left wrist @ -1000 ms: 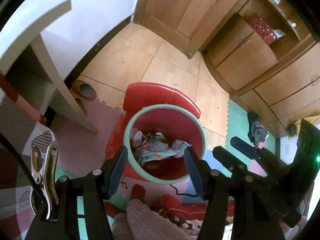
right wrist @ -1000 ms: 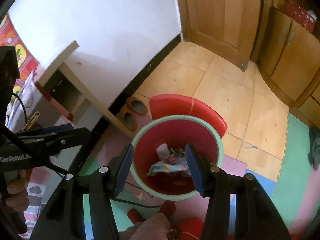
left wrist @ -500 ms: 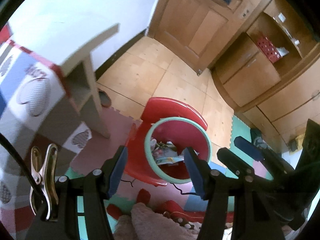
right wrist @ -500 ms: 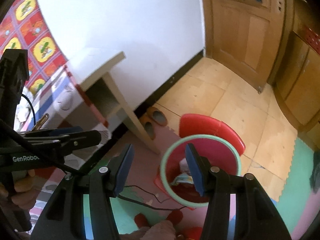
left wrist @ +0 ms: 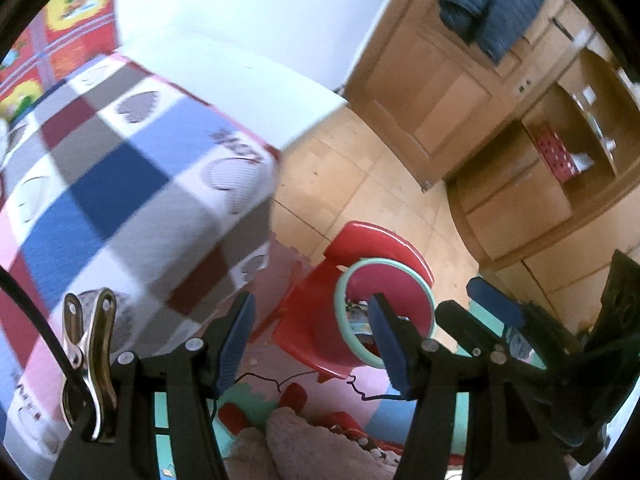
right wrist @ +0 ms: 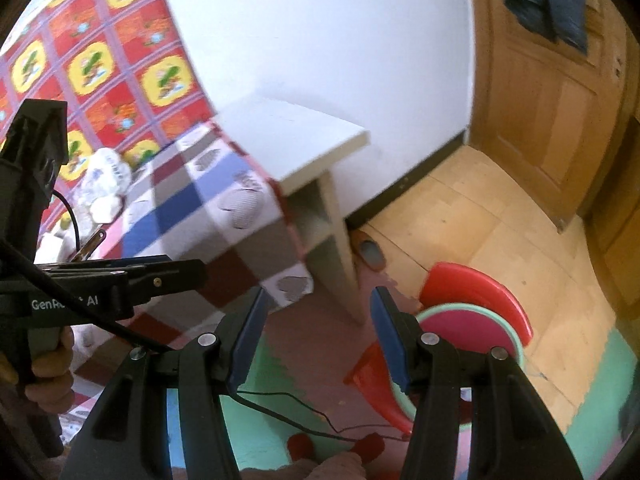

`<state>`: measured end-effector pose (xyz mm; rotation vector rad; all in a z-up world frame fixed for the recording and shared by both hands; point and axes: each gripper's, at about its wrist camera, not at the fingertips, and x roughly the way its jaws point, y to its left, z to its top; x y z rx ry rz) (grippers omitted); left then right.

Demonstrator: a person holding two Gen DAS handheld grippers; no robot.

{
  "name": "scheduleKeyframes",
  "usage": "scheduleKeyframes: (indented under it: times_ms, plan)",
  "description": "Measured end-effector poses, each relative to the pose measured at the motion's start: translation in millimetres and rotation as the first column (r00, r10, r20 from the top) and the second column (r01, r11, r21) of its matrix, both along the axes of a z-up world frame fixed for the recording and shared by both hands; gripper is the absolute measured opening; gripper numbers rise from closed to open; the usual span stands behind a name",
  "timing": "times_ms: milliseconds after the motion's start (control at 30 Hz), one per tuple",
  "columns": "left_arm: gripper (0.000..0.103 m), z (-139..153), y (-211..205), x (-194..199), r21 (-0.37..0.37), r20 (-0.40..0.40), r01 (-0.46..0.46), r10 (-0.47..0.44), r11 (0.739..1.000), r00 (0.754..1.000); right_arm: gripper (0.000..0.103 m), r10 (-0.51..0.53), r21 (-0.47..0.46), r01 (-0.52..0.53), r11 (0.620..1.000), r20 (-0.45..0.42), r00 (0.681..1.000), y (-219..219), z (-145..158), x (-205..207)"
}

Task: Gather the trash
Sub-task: 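Move both open tools away from the bin back toward the bed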

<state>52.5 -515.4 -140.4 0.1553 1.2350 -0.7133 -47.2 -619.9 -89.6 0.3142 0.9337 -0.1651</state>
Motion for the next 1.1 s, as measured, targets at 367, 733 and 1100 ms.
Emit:
scheduleKeyframes:
  times_ms: [367, 733, 1100]
  plan:
    - [0.062, 38, 91, 21, 0.012, 0.065, -0.178, 0.177, 0.984, 0.982, 0.055, 0.171, 0.0, -0.171, 0.985, 0.051, 0.984, 77, 23, 41]
    - [0.062, 68, 196, 43, 0.015, 0.116, -0.405, 0.401, 0.914, 0.909, 0.055, 0.376, 0.005, -0.379, 0.926, 0.098, 0.921, 156, 37, 89]
    - [0.062, 84, 286, 61, 0.007, 0.138, -0.612, 0.605, 0.791, 0.784, 0.055, 0.548, 0.016, -0.553, 0.833, 0.116, 0.829, 218, 40, 151]
